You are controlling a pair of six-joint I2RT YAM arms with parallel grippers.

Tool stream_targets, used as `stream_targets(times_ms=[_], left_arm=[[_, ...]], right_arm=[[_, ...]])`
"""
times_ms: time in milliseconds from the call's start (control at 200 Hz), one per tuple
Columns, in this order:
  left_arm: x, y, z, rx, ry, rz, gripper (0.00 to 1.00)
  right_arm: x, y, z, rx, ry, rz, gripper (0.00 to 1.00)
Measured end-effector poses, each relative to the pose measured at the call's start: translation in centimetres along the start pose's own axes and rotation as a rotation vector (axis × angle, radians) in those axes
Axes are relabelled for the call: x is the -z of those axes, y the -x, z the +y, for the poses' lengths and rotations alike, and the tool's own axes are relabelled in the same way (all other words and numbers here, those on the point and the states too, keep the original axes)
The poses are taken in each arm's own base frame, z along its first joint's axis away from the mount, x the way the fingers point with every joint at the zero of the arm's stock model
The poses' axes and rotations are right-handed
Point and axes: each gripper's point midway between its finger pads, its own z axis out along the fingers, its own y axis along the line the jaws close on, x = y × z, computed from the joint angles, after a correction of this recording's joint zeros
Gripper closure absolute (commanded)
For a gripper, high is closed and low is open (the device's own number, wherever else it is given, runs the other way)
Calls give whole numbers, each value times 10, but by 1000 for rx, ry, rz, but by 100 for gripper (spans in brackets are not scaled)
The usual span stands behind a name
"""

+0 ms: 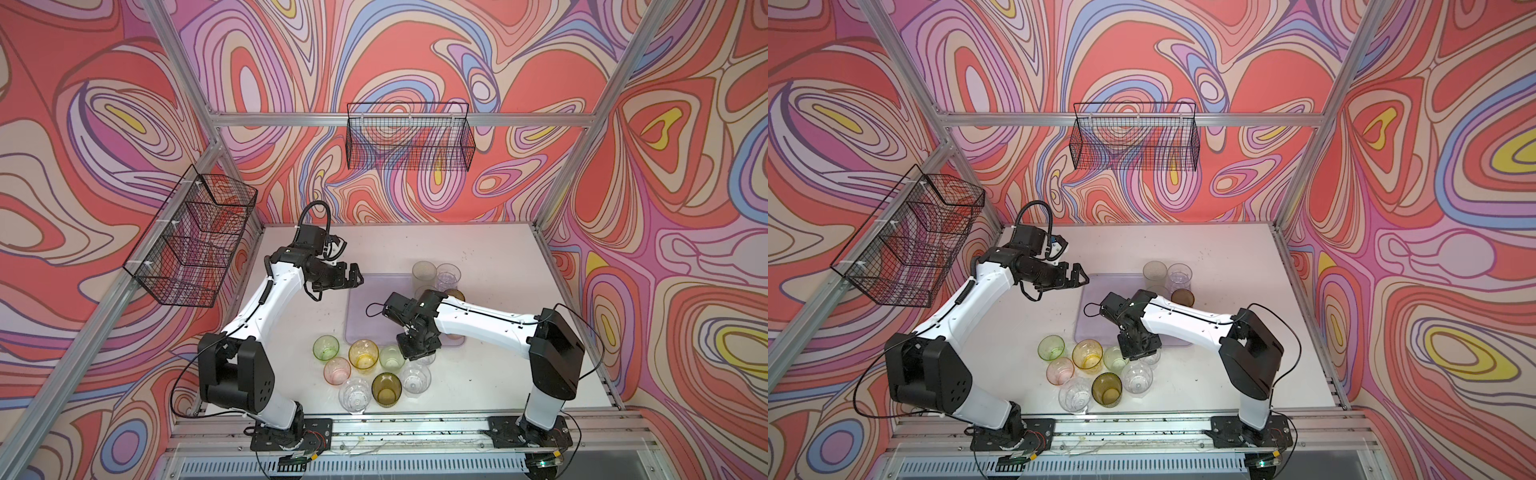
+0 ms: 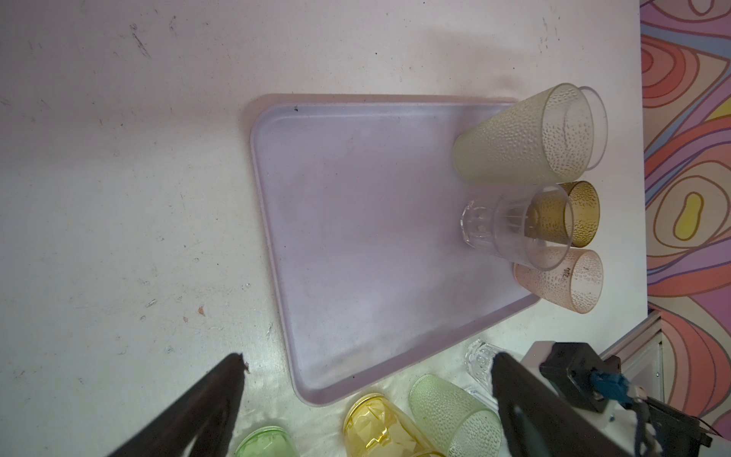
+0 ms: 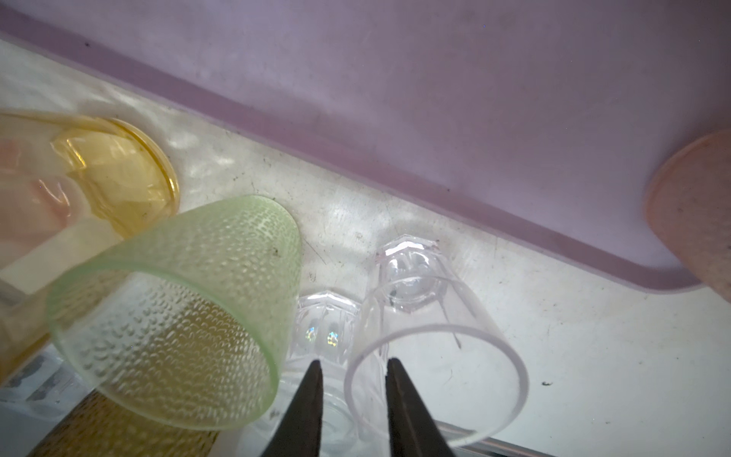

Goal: Place the glasses into the tray
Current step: Pick up the glass from the bottom-center of the table.

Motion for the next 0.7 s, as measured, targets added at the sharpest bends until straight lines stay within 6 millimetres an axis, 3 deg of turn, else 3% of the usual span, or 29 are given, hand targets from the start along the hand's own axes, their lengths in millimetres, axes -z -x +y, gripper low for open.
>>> stream_targets(times_ms=[696], left_arm=[[-1,-1,-2,-4,-2,2,0]], right_arm=[[-8,-1,-2,-8,-7,10,81]])
